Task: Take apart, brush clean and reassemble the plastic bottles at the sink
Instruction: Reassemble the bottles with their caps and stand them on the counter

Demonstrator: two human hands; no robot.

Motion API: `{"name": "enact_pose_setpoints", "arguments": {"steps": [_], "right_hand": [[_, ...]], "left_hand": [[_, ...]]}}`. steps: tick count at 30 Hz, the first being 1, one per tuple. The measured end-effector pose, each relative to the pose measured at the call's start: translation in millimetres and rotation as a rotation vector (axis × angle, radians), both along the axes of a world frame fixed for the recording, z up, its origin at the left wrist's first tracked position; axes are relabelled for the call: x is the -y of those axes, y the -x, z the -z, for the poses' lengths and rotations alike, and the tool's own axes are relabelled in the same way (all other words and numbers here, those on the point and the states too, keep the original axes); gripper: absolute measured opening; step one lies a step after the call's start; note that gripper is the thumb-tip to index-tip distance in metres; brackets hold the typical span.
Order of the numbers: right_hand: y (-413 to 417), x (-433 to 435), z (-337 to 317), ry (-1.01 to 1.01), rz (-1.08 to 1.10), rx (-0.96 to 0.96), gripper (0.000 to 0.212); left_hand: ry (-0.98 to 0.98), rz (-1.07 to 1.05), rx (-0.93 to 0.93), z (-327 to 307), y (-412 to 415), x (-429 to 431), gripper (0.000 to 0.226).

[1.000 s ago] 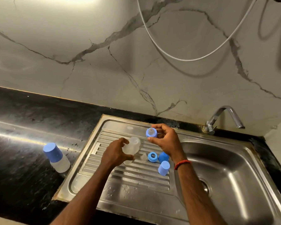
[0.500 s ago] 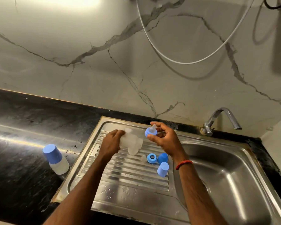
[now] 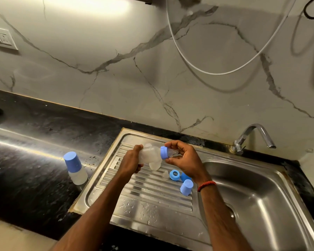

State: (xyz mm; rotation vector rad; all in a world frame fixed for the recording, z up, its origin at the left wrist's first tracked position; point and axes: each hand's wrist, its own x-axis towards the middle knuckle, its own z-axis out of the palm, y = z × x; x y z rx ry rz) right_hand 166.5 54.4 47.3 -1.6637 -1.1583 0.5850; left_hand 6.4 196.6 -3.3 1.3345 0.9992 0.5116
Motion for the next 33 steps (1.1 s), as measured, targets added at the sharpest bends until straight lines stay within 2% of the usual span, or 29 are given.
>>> {"name": "enact_pose_setpoints", "arguments": {"steps": [7,10,12,13,17,20,22,24,27,30,33], "right_hand": [[11,0,1,0.017,-0.028,-0.088,0.043],[17,2,1,0.051,-0.038,-0.147,0.029],[22,3,-1,0.084,-0.024,-0.139,0.015],[24,3,-3,0.096,-0.011,-0.136,0.017],[33,1,-1,0.167,0.081,-0.082,0.055],[37,0,1,0.175,0.123,-0.072,0.063],[35,1,1,0.112,0.065,-0.122,0.065],[30,3,3,0.051,-0.019,-0.142,0.057],[26,6,3,0.012,-0.119,-0.031,0.053],[28,6,4,-0.001,-0.098,-0.028,0.04],[27,4,4,0.054,-0.044,-0.12,0.024]], "left_hand": [[-0.094,-0.043,-0.016,-1,18,9,0.037],[-0.26,-0.029,-0.01,-5,25,16,0.022],[-0.309,-0.036,0.016,-8,28,19,0.02],[-0.319,-0.042,0.031,-10,29,21,0.02],[-0.292,-0.077,0.07,-11,32,29,0.017],[-0.255,-0.089,0.049,-9,33,32,0.014],[-0.231,-0.112,0.043,-9,34,33,0.016],[-0.205,-0.142,0.039,-9,34,33,0.017],[-0.191,-0.157,0.026,-8,33,32,0.02],[-0.242,-0.142,0.007,-7,31,31,0.021],[-0.298,-0.126,0.031,-9,30,33,0.014]]}}
